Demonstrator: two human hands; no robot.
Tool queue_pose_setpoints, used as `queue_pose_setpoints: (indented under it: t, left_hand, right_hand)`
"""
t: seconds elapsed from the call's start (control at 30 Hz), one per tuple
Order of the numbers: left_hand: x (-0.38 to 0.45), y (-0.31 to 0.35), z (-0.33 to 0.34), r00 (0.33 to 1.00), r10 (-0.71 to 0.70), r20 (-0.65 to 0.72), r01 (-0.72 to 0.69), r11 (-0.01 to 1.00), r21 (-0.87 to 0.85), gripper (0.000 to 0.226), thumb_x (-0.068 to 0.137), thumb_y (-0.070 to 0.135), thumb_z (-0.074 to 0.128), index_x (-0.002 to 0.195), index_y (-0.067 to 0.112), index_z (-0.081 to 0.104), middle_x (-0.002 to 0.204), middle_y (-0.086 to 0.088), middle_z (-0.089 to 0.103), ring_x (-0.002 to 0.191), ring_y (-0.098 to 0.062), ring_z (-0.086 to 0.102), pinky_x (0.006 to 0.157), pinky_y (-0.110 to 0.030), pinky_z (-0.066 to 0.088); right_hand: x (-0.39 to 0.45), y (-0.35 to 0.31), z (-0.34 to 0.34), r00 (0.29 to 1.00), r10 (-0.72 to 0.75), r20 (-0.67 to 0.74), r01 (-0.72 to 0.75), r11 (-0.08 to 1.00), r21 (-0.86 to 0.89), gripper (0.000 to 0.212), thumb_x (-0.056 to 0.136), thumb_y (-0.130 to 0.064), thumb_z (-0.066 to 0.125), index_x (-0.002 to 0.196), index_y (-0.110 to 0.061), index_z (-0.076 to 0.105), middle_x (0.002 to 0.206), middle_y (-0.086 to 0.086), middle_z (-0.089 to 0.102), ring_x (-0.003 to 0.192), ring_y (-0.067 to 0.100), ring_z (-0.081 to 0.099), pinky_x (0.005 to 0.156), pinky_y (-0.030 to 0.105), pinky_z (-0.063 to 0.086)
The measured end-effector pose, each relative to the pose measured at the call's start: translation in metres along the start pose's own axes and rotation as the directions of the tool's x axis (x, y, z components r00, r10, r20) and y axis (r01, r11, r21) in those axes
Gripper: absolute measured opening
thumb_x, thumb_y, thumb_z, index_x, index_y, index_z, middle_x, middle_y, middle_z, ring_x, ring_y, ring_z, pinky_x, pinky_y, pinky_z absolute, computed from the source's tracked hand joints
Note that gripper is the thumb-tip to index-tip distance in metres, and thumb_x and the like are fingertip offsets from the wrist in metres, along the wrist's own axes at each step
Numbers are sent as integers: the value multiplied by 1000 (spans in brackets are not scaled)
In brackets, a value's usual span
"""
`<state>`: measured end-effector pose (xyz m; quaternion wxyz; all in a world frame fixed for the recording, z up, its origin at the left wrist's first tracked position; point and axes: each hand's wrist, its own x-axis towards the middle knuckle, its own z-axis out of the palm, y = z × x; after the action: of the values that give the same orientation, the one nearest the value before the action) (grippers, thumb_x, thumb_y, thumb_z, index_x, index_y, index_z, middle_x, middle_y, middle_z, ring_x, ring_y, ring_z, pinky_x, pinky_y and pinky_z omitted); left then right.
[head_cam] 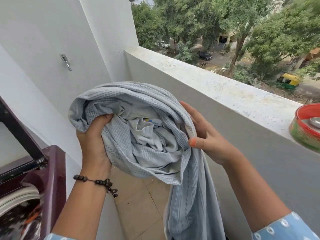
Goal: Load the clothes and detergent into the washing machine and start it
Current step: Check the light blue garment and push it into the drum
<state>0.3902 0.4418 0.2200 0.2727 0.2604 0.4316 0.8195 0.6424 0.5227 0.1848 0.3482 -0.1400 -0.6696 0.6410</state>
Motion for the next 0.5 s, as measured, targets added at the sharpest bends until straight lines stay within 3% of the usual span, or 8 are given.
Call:
queue_pose_setpoints:
  t: [0.07,0.17,0.3,0.37,0.5]
  left_hand:
    - [5,-2,-3,997,-58,52,63,994,-94,70,69,17,78,133,1,58,130,-13,64,121,-31,61,105,-48,47]
    - [5,-1,-2,991,-95,96,112,975,-194,77,68,20,79,138,3,54,143,-18,53,129,-35,54,112,-53,39]
    - [-3,-8,2,992,-102,79,115,976,-187,75,71,20,78,139,2,52,144,-19,51,130,-35,53,112,-54,39]
    - [-11,-13,2,981,-156,114,169,978,-118,78,68,24,80,137,1,54,140,-19,55,127,-34,56,109,-51,43]
    - [-29,-19,-16,936,-309,167,296,950,98,65,57,36,85,116,11,69,115,-5,72,111,-20,67,82,-30,58]
  right_hand:
    - [-4,13,0,998,65,15,-65,998,0,120,64,-49,86,156,-24,13,159,-3,30,144,19,35,117,44,30]
    - [-8,31,6,990,140,4,-140,986,90,123,62,-42,89,155,-24,11,156,0,35,140,19,41,114,41,36]
    - [2,36,19,965,136,-224,-112,987,115,86,65,-9,83,140,-15,42,131,9,62,118,26,62,92,37,53]
    - [7,35,19,932,127,-339,-74,984,165,72,64,1,76,131,-8,51,119,16,68,107,32,67,87,45,55]
    - [11,23,6,891,91,-446,9,976,217,61,61,8,68,118,-12,60,104,15,72,94,33,69,81,50,57]
